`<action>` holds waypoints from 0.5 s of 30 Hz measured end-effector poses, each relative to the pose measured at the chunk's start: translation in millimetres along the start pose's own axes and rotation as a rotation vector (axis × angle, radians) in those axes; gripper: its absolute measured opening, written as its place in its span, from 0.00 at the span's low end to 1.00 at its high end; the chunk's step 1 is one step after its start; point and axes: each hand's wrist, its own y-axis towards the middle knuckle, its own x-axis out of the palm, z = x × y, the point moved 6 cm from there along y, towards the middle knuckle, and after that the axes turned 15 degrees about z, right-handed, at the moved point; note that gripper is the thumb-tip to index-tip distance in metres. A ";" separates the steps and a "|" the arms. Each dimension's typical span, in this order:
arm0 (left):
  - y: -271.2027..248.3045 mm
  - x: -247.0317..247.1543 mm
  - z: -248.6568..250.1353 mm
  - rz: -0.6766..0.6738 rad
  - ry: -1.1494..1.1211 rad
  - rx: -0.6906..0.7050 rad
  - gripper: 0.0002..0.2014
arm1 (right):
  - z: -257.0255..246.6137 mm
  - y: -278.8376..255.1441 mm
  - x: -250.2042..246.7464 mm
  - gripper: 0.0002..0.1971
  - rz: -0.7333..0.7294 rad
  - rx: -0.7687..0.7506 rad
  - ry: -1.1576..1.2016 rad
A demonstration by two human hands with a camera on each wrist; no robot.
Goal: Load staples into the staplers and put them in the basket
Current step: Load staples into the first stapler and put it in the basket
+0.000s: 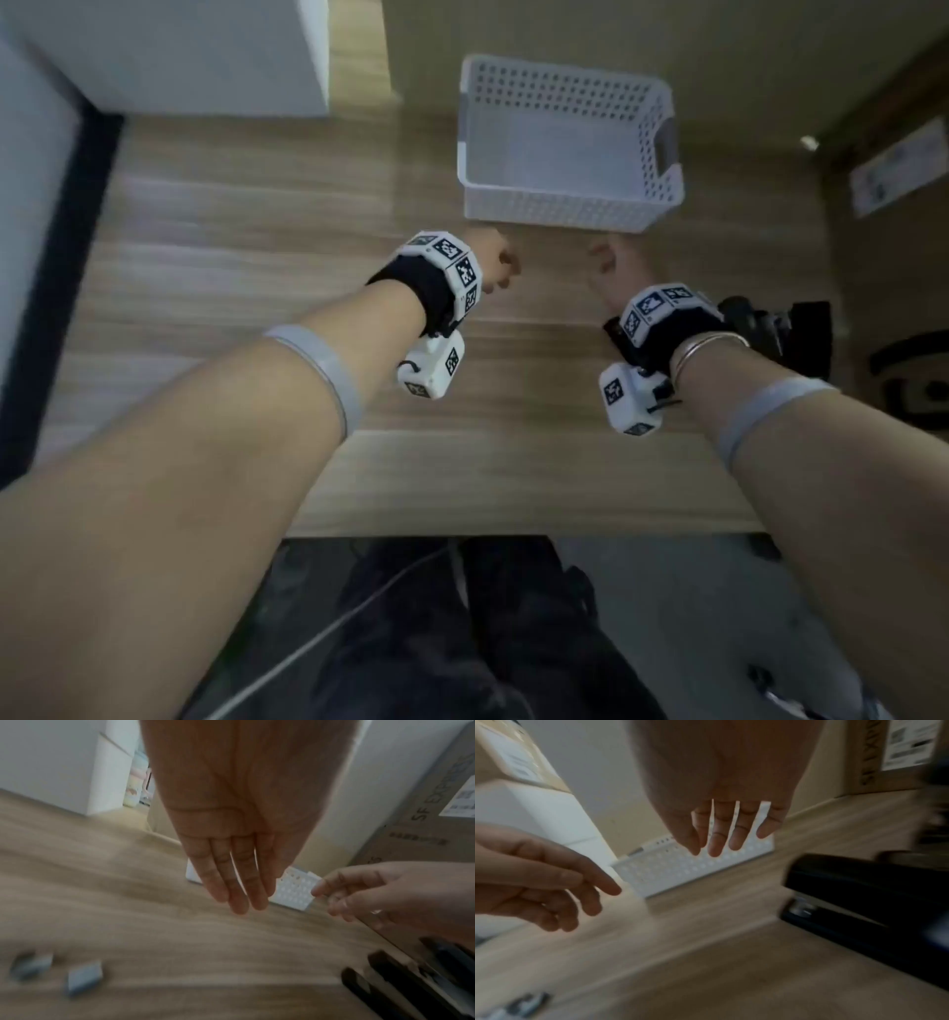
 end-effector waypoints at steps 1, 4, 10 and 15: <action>-1.7 5.7 -0.4 -0.024 0.011 -0.018 0.15 | 9.6 -3.9 -0.1 0.17 -0.028 0.013 -0.065; -2.1 25.8 1.7 -0.084 0.030 -0.040 0.15 | 39.2 -16.7 -2.9 0.21 -0.098 0.034 -0.273; 0.8 46.5 8.5 -0.101 0.071 0.042 0.16 | 60.9 -26.6 -13.8 0.27 -0.136 0.059 -0.474; 6.1 58.3 0.2 -0.183 0.097 0.007 0.28 | 8.8 -30.0 -9.9 0.23 -0.124 -0.195 -0.369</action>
